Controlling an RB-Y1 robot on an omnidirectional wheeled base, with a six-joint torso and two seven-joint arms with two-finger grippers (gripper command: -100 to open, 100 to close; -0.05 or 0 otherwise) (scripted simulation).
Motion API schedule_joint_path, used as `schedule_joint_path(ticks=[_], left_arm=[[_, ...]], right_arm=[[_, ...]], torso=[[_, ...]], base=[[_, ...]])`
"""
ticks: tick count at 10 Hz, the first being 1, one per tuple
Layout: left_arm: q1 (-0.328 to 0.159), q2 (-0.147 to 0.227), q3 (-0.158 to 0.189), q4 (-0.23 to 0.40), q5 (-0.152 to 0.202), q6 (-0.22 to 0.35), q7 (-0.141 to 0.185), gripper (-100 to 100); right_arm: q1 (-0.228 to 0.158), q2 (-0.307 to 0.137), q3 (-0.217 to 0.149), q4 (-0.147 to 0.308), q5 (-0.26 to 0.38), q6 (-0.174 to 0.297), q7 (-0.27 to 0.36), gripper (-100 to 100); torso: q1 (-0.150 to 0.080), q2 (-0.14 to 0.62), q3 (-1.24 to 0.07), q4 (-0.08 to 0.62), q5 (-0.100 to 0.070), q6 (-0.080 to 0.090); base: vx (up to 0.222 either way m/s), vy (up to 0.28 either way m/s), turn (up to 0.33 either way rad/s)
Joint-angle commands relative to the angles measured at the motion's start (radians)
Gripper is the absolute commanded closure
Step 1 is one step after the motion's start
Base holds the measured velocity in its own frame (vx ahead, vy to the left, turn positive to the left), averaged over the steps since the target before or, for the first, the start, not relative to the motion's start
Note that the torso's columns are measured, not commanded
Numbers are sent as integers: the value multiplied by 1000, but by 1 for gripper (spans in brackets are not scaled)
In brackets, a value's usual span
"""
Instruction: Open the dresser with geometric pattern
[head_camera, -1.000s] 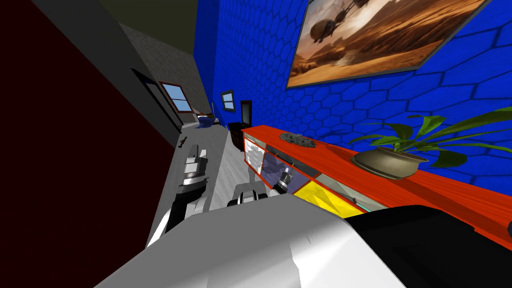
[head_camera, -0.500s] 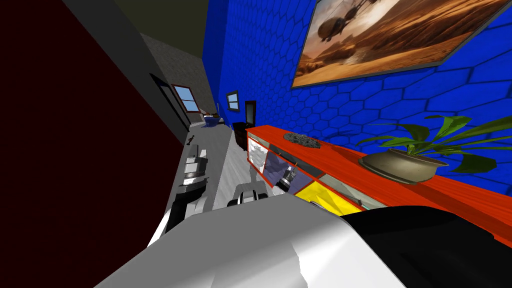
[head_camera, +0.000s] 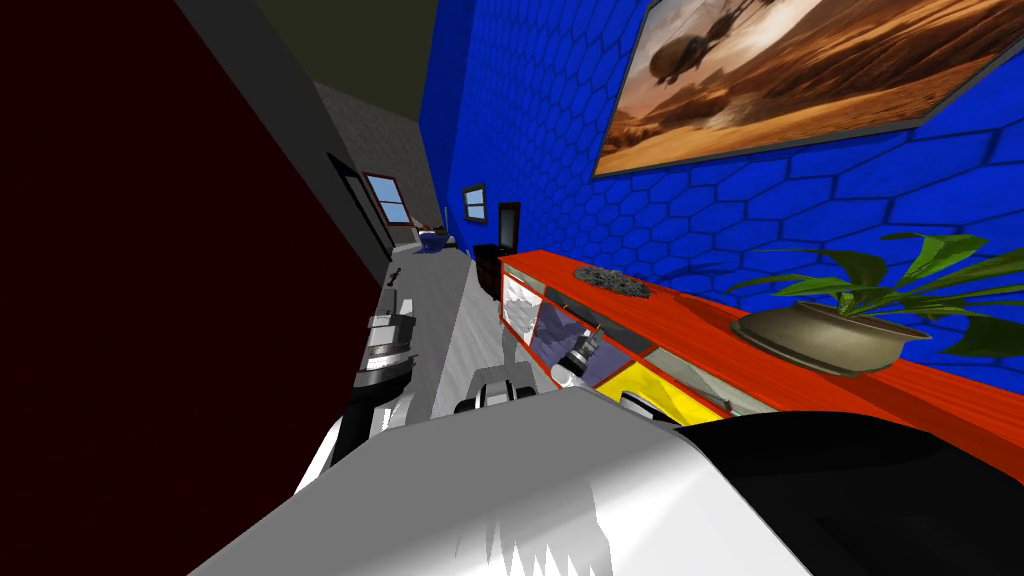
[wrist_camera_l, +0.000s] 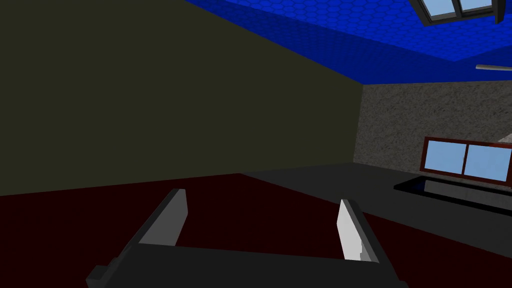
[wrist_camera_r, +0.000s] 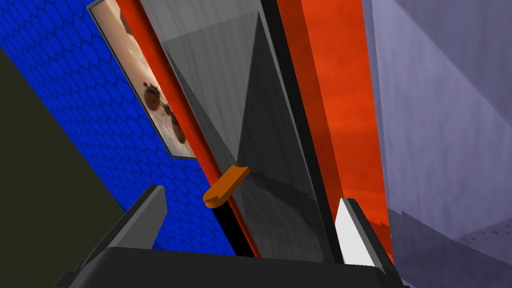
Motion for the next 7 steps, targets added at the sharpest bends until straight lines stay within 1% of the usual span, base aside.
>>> schedule_joint_path(ticks=[1, 2, 3, 4, 5, 6, 7], left_arm=[[0, 0, 0, 0, 0, 0, 0, 0], [0, 0, 0, 0, 0, 0, 0, 0], [0, 0, 0, 0, 0, 0, 0, 0], [0, 0, 0, 0, 0, 0, 0, 0], [0, 0, 0, 0, 0, 0, 0, 0], [0, 0, 0, 0, 0, 0, 0, 0], [0, 0, 0, 0, 0, 0, 0, 0]], right_arm=[[-46, -43, 22, 47, -69, 5, -20, -100], [-46, -43, 22, 47, -98, 5, -20, -100], [-80, -83, 43, 70, -130, 10, -32, -100], [-80, -83, 43, 78, -160, 10, -32, -100], [-80, -83, 43, 78, -176, 10, -32, -100], [-79, -80, 43, 73, -163, 9, -27, -100], [-46, -43, 22, 47, -115, 5, -20, 100]], torso=[[-1, -1, 0, 0, 0, 0], [1, 1, 0, 0, 0, -1], [0, 1, 0, 0, 0, 0], [0, 1, 0, 0, 0, -1], [1, 1, 0, 1, 1, 1], [-1, 0, 0, 0, 0, 1], [-1, -1, -1, 0, 0, 0]], base=[[-54, 50, 150], [-54, 45, 101], [-61, 48, 198], [-57, 48, 97], [-25, 25, -26], [-7, 8, -10], [56, -38, -145]])
